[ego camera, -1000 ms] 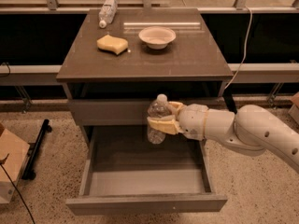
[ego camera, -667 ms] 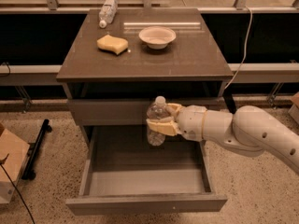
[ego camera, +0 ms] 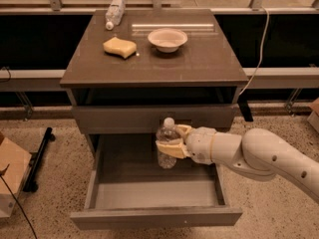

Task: Place water bottle into middle drawer

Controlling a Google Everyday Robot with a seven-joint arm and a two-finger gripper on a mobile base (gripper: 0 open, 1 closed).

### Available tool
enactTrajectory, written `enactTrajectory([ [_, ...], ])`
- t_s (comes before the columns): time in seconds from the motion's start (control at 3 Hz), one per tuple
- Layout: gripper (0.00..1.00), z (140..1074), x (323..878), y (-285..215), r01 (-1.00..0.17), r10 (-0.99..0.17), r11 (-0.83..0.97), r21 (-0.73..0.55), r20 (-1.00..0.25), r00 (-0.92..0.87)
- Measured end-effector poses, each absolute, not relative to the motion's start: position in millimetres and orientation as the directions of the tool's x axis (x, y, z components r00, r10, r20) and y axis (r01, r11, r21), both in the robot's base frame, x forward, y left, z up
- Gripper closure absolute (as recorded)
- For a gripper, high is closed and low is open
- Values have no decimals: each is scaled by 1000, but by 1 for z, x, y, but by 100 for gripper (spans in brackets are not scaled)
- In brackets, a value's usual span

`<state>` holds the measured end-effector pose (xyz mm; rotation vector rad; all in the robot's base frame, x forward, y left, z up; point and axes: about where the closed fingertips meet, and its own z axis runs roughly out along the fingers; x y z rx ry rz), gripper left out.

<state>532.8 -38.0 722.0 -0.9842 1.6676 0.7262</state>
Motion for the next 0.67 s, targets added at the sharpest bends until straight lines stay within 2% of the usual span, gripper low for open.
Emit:
enactTrajectory([
  [0.33, 100, 663, 543, -39, -874, -271, 486, 14, -948, -166],
  [0.67, 100, 663, 543, -39, -874, -271, 486, 14, -948, -166],
])
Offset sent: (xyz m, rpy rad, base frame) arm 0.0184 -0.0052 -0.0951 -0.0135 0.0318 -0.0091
